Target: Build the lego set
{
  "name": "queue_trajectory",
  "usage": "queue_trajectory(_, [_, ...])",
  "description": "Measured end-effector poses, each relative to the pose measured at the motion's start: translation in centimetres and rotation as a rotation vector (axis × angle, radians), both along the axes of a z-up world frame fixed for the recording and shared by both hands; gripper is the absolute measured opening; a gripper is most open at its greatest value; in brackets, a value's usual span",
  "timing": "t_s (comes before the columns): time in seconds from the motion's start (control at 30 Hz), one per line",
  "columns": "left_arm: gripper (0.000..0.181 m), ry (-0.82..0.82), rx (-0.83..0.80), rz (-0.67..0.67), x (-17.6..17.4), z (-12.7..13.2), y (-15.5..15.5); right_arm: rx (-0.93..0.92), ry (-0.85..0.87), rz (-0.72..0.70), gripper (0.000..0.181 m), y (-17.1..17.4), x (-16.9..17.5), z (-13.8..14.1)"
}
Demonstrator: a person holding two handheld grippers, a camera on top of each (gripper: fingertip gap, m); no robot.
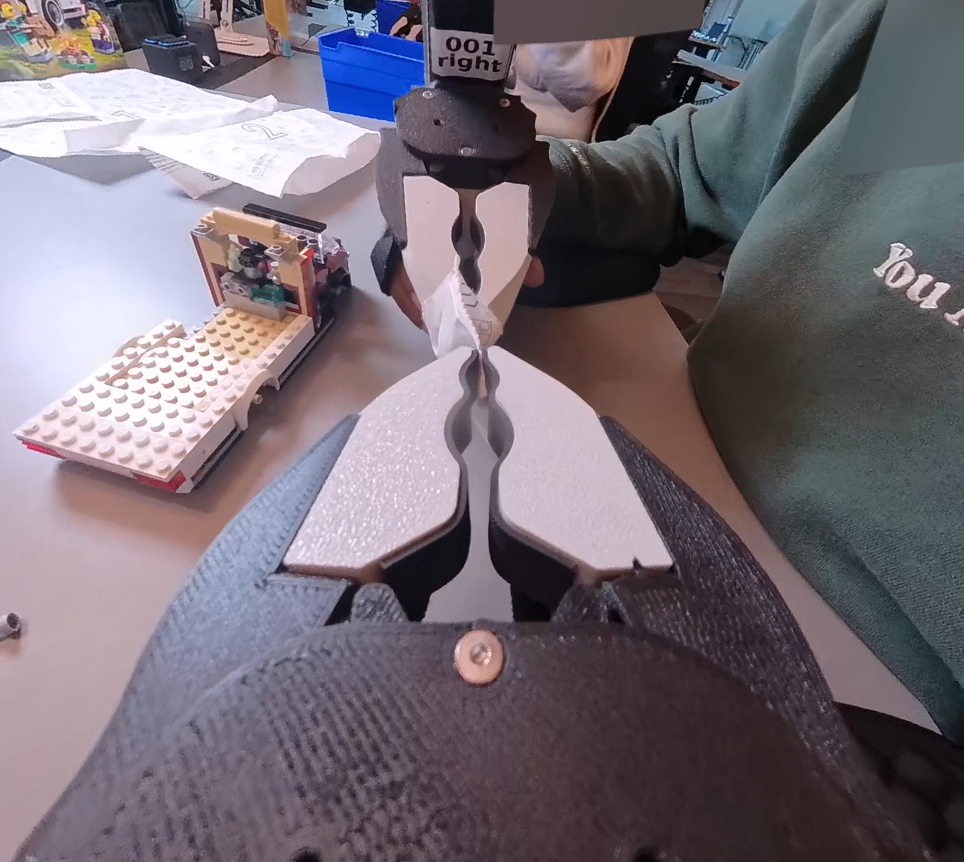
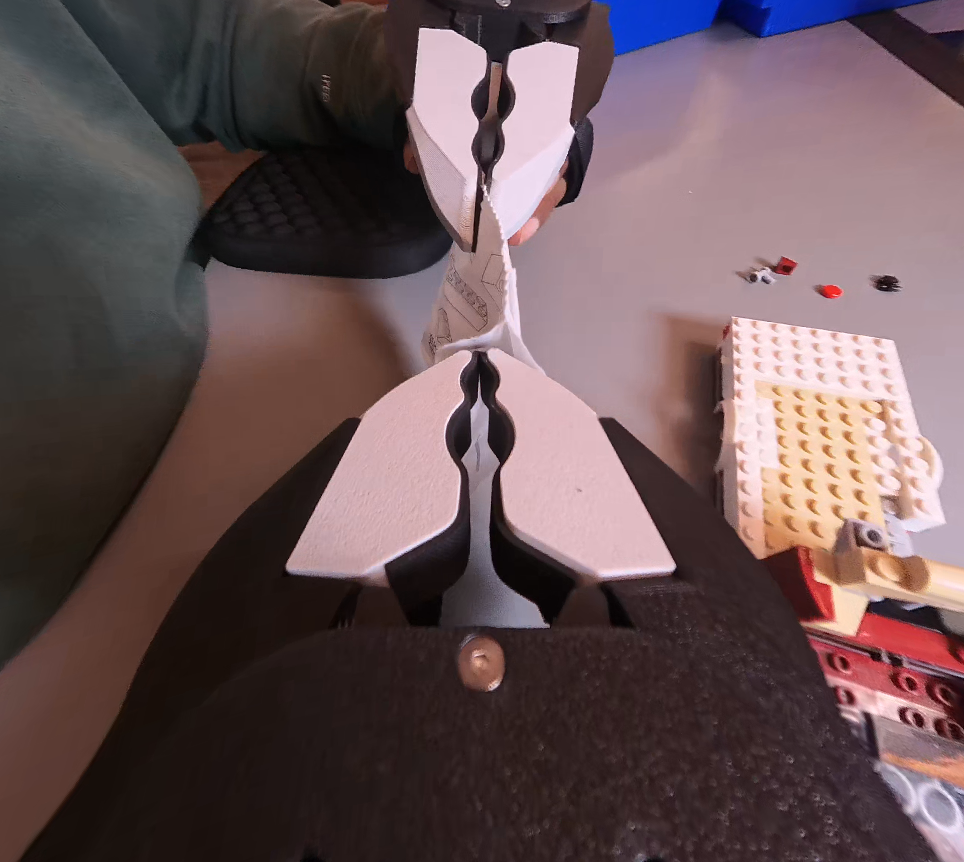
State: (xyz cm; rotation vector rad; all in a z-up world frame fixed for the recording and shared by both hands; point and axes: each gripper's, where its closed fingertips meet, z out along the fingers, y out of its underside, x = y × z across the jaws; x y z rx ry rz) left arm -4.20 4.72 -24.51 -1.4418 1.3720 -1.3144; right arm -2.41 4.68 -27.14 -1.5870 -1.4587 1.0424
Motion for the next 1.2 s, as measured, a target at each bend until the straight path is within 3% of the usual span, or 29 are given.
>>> queue_trajectory(0.27, [0.0, -0.083, 0.006, -0.189, 0.2, 1.9, -3.8, -0.05, -0.001, 0.047, 0.0, -0.9, -1.1, -0.8])
queue_trajectory(0.43, [0.0, -0.102, 0.009, -0.201, 0.2, 2.2, -4.1, -0.146, 0.112, 0.196, 0.003, -3.6, -1.9, 0.7])
queue_trajectory(0.6, [0.0, -0.107, 0.04, -0.161, 0.0, 2.5, -3.4, -0.261, 0.207, 0.311, 0.025, -5.2, -1.2, 2.6])
queue_trajectory(0.87, [0.0, -0.148, 0.024, -0.171, 0.1, 3.4, -3.8, -0.172, 0.141, 0.191, 0.029, -4.0, -1.9, 1.8])
queue_trajectory(0.93, [0.0, -0.158, 0.025, -0.188, 0.2, 3.5, -4.2, -0.182, 0.152, 0.207, 0.028, -4.6, -2.5, 2.0])
queue_trajectory(1.03, [0.0, -0.162, 0.032, -0.207, 0.3, 3.8, -4.6, -0.208, 0.174, 0.244, 0.002, -5.3, -2.9, 2.2])
queue_trajectory(1.2, [0.0, -0.097, 0.054, -0.103, -0.6, 3.4, -2.2, -0.334, 0.283, 0.339, 0.0, -5.3, -1.0, 4.0])
